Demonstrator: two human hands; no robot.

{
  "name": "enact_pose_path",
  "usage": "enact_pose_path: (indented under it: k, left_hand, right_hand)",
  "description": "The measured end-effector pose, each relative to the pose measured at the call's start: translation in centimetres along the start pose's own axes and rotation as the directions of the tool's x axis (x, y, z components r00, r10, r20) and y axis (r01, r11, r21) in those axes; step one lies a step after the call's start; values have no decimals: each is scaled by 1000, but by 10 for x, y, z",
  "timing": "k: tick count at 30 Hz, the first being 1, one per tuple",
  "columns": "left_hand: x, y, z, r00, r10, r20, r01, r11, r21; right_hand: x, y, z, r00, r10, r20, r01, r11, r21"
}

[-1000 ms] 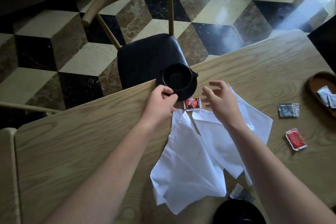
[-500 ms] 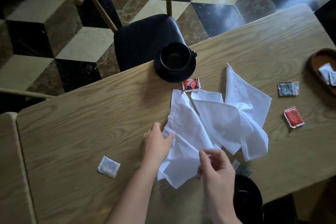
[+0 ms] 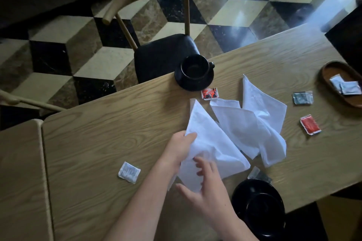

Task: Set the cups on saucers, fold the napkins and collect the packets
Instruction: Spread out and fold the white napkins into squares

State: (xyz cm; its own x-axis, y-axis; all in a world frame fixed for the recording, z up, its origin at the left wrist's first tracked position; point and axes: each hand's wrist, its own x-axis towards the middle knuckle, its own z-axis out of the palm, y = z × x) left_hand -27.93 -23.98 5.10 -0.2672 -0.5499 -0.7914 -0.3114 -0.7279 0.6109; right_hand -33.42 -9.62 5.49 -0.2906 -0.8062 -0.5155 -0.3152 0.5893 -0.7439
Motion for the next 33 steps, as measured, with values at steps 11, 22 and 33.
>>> enact_pose_path:
  k: [11, 22, 33]
  left_hand:
    - [-145, 37, -46, 969, 190, 159, -46, 770, -636]
    - [-236, 55, -160, 946, 310, 96, -69, 482, -873]
    - [-279, 50, -298, 903, 294, -313, -421, 470, -776]
  right_hand:
    - [-65, -110, -26, 798, -528, -291, 451, 843, -295]
    - [-139, -242, -20, 387, -916, -108, 736, 377, -563]
    - [-109, -306, -7, 561, -827, 31, 633, 404, -660]
